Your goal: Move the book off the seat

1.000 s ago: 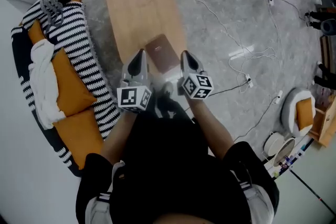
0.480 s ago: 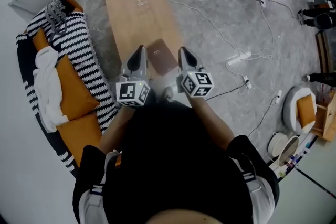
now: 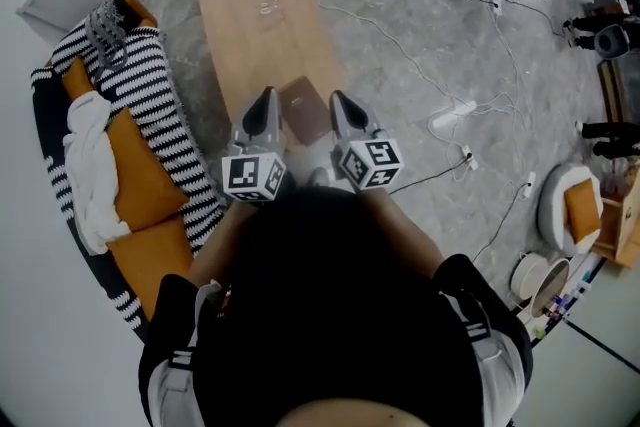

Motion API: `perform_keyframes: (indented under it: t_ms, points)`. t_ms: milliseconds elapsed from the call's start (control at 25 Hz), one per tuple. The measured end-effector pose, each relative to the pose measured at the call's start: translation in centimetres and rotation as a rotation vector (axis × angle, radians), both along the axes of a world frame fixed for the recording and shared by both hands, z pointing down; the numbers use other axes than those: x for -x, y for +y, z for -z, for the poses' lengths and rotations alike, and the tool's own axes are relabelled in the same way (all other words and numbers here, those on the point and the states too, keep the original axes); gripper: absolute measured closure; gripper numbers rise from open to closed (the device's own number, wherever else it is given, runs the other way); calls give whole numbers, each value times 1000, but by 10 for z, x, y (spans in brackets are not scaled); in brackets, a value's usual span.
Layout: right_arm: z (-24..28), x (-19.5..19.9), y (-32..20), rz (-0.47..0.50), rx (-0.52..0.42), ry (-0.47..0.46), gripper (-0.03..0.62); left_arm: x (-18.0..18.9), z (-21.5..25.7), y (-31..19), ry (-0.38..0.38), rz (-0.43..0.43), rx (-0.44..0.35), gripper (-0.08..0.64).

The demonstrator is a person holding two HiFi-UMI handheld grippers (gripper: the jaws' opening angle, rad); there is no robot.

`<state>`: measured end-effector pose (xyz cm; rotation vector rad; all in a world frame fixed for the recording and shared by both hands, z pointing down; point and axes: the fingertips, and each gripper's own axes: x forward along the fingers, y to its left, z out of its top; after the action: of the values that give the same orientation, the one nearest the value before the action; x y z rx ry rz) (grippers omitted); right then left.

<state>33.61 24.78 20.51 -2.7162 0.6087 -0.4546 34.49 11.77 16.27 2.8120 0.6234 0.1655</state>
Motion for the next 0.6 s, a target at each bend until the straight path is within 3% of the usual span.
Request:
perform_keyframes:
  t_ms: [600]
  points:
    - [9, -9, 4, -8, -6, 28, 588, -6, 1, -1, 11, -5, -8, 554]
